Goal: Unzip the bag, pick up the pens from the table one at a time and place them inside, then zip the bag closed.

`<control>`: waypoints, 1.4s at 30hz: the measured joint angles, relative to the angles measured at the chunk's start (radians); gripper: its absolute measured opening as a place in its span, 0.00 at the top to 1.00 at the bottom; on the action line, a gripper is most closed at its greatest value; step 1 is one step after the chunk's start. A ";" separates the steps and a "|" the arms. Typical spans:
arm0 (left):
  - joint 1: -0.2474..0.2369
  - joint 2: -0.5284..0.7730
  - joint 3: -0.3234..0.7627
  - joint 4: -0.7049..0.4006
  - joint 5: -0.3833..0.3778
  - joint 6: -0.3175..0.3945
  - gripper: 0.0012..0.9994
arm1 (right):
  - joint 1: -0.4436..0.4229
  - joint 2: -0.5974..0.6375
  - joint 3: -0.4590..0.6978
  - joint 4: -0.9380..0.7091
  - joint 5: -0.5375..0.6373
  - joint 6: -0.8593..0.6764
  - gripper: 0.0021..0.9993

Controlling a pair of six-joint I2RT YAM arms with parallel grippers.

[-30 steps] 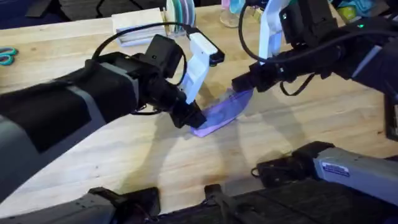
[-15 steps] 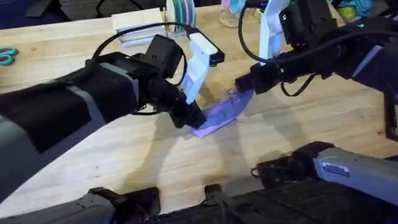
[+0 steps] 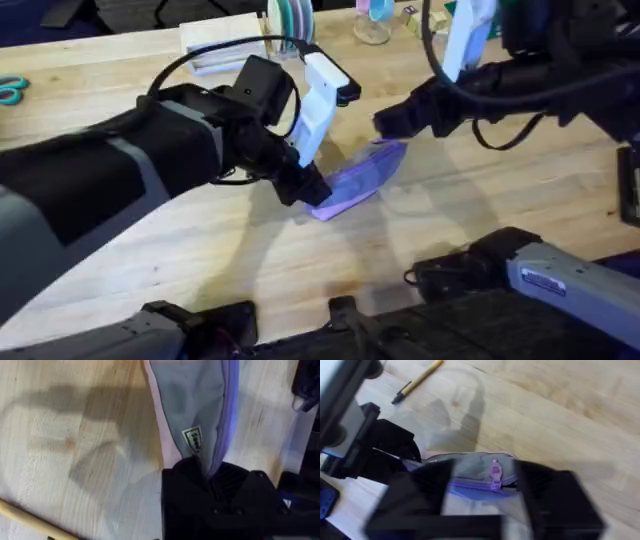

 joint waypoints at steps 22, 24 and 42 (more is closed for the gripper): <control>0.000 0.000 0.000 0.000 0.000 0.000 0.96 | 0.000 0.121 0.000 -0.045 0.000 -0.082 0.00; 0.000 0.000 0.000 0.000 0.000 0.000 0.96 | 0.000 0.135 0.000 -0.045 0.000 -0.082 0.00; 0.000 0.000 0.000 0.000 -0.002 0.000 0.96 | 0.039 0.270 0.001 -0.040 0.004 -0.093 0.15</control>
